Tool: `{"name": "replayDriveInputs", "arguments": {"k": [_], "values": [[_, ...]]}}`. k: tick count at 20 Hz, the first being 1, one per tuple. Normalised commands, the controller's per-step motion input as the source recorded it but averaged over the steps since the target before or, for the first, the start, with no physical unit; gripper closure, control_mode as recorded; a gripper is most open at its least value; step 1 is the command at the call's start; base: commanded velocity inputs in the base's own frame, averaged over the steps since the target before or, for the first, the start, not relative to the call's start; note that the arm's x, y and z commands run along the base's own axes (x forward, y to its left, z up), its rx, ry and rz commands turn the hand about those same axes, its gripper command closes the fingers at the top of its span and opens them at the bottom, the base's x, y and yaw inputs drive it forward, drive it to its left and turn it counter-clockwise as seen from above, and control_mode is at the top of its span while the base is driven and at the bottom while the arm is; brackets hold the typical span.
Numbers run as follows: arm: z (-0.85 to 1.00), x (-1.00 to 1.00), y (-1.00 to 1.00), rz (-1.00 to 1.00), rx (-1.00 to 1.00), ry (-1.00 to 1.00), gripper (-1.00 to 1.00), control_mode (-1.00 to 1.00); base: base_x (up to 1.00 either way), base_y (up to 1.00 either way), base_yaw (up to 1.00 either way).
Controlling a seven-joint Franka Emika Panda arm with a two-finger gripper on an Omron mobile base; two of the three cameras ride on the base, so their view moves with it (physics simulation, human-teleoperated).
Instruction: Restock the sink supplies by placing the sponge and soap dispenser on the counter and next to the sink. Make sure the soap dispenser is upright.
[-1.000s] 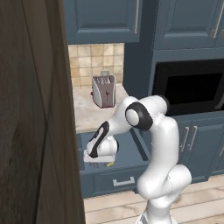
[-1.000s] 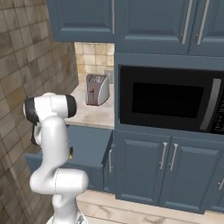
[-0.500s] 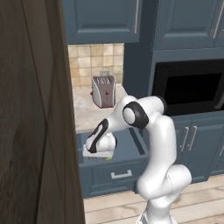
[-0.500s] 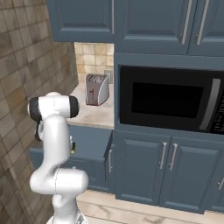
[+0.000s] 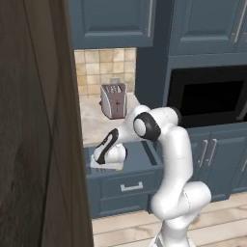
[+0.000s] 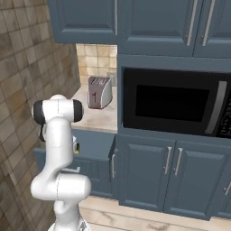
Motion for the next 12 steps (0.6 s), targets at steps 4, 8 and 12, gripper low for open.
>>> {"name": "replayDriveInputs", "arguments": {"k": [4,8,12], "values": [[-0.17,-0.42,0.00,0.00,0.00,-0.01,-1.00,-1.00,0.00,0.00,0.00],[-0.14,-0.35,0.00,0.00,0.00,-0.02,-1.00,-1.00,0.00,0.00,0.00],[-0.28,-0.08,0.03,0.00,0.00,0.00,-1.00,-1.00,0.00,0.00,0.00]]}}
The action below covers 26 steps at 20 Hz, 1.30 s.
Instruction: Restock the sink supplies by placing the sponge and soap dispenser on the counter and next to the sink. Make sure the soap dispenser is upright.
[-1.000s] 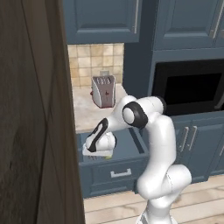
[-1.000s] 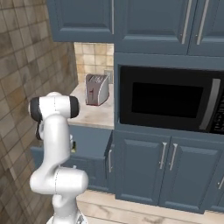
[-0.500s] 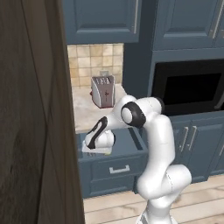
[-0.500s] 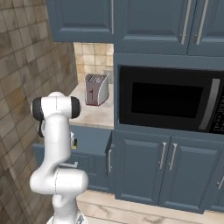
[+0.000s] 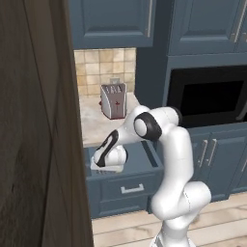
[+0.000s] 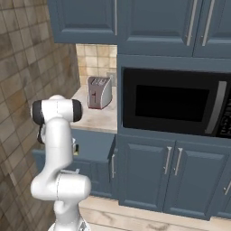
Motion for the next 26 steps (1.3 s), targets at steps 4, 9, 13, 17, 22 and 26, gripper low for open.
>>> {"name": "replayDriveInputs", "arguments": {"k": [4,9,13,17,22,26], "values": [[-0.15,0.00,-0.06,-0.01,0.00,-0.02,-1.00,-1.00,0.00,0.00,0.00],[0.00,-0.13,-0.18,-0.01,0.00,-0.05,-1.00,-1.00,0.00,0.00,0.00],[-0.03,-0.13,0.00,0.00,0.00,0.00,-1.00,-1.00,0.00,0.00,0.00],[-0.03,-0.01,0.06,0.00,0.00,0.00,-1.00,-1.00,0.00,0.00,0.00],[-0.18,0.00,0.23,0.00,0.00,0.00,-1.00,-1.00,0.00,0.00,0.00],[-0.34,0.00,0.26,0.00,0.00,0.00,-1.00,-1.00,0.00,0.00,0.00]]}}
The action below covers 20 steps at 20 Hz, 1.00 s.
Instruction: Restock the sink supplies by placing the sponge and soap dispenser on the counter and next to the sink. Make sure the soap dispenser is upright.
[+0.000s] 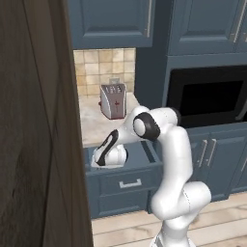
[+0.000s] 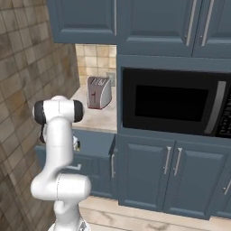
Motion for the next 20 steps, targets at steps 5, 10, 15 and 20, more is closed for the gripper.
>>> {"name": "replayDriveInputs", "arguments": {"k": [5,10,15,20], "values": [[-0.53,-0.15,0.47,0.00,-0.01,0.00,1.00,-1.00,0.00,0.00,0.00],[-0.23,-0.25,0.43,0.00,0.00,0.00,1.00,-1.00,0.00,0.00,0.00],[0.00,-0.25,0.11,0.00,0.00,0.00,1.00,-1.00,0.00,0.00,0.00],[0.09,-0.62,0.00,0.00,0.00,0.00,1.00,-1.00,0.00,0.00,0.00]]}}
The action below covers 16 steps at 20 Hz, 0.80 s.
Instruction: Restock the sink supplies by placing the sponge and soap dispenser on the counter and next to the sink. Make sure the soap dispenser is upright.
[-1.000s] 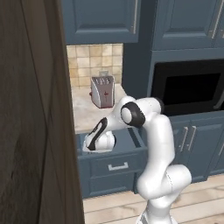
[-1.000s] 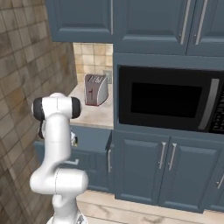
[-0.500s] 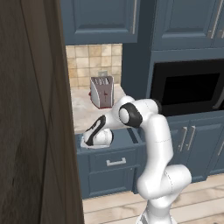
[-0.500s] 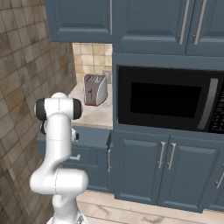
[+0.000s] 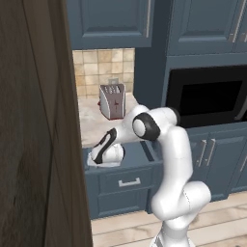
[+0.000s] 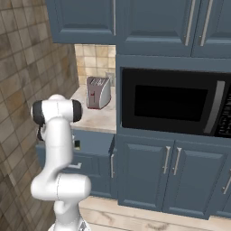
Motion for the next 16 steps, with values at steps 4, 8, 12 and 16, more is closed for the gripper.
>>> {"name": "replayDriveInputs", "arguments": {"k": [4,8,12,16], "values": [[0.19,-0.96,-0.05,0.00,0.00,0.00,1.00,-1.00,0.00,0.00,0.00],[0.42,-1.00,-0.20,0.00,0.00,-0.04,1.00,-1.00,0.00,0.00,0.00],[0.84,-0.87,-0.30,0.00,0.00,-0.12,1.00,-1.00,0.00,0.00,0.00],[1.00,-0.03,-0.20,0.01,0.00,-0.11,1.00,-1.00,0.00,0.00,0.00]]}}
